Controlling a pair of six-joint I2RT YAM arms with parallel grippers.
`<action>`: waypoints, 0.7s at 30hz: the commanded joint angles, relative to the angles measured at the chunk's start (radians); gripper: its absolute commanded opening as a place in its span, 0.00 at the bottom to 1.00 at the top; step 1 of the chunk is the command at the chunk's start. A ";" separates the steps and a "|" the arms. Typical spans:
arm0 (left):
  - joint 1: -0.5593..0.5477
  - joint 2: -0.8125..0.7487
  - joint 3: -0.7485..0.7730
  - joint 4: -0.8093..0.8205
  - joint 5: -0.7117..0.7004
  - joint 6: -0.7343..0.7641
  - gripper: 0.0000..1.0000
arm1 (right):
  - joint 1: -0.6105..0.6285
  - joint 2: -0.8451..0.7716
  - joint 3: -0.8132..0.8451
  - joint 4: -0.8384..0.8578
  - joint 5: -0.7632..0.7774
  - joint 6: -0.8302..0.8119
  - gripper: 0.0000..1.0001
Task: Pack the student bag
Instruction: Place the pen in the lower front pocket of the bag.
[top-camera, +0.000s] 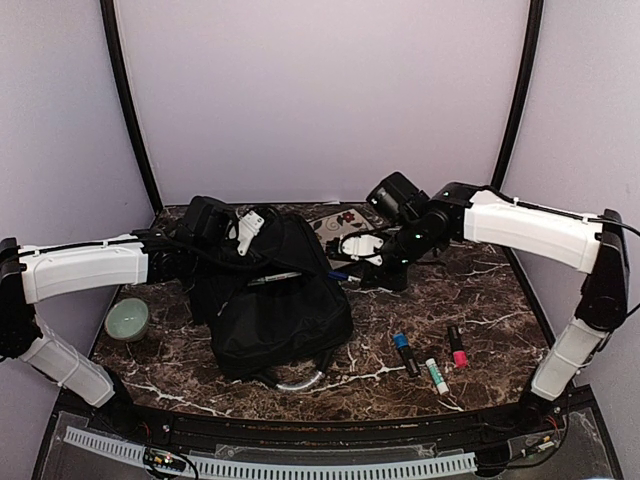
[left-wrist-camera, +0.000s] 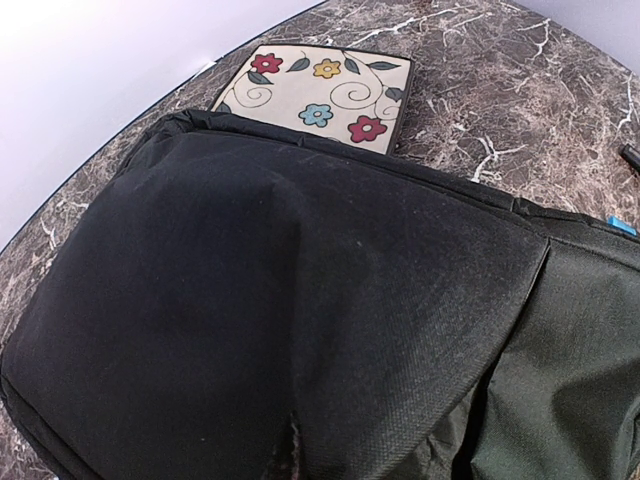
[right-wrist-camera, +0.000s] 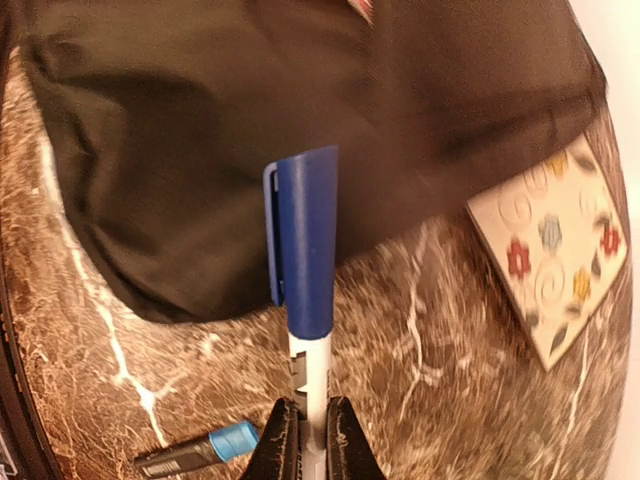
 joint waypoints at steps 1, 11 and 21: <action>0.003 -0.065 0.048 0.096 0.033 -0.025 0.00 | 0.092 0.048 0.060 -0.032 0.084 -0.108 0.07; 0.005 -0.051 0.057 0.080 0.062 -0.035 0.00 | 0.320 0.151 0.186 0.080 0.346 -0.280 0.06; 0.011 -0.072 0.060 0.075 0.082 -0.033 0.00 | 0.382 0.350 0.336 0.255 0.466 -0.346 0.05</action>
